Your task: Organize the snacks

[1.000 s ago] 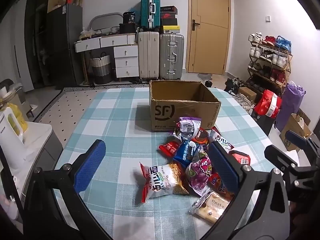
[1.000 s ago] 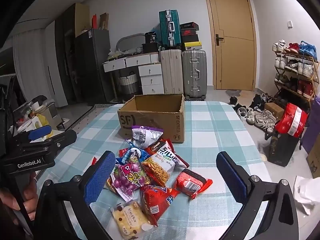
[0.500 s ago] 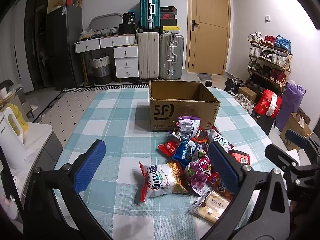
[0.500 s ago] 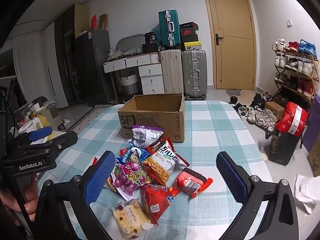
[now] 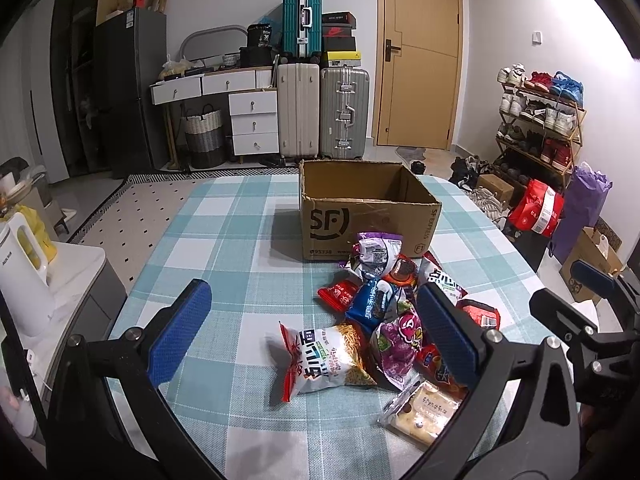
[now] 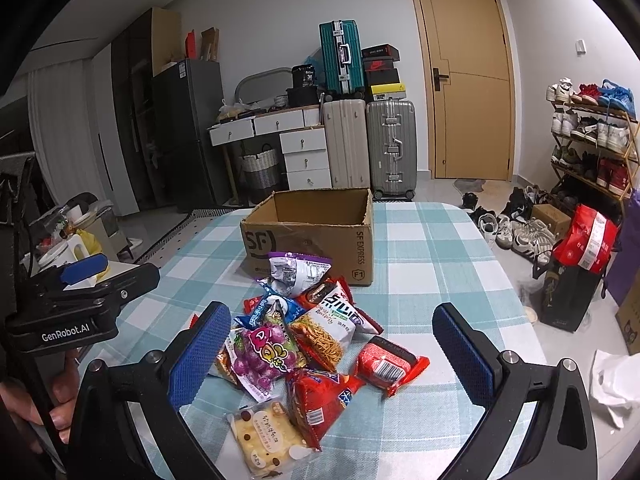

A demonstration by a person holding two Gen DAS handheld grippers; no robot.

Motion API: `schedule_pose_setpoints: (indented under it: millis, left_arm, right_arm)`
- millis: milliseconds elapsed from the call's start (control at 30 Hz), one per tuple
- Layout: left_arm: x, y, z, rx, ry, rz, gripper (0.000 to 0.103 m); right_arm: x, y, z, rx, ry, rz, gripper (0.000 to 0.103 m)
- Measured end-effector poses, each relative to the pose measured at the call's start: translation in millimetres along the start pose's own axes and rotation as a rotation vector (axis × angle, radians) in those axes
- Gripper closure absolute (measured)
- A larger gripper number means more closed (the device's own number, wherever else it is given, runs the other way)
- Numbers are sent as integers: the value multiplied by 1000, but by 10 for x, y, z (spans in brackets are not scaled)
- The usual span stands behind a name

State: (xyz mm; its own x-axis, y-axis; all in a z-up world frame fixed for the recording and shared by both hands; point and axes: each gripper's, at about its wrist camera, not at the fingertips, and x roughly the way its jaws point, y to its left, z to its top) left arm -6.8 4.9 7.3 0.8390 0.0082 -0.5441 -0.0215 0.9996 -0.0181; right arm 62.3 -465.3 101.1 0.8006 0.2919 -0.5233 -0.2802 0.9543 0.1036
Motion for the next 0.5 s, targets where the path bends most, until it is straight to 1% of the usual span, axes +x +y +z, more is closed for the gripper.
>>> schedule_pose_setpoints:
  millis: [500]
  left_arm:
    - [17,16,-8,-11,8,2,1]
  right_arm:
    - [-12,19,-5,-6,-3,2,0]
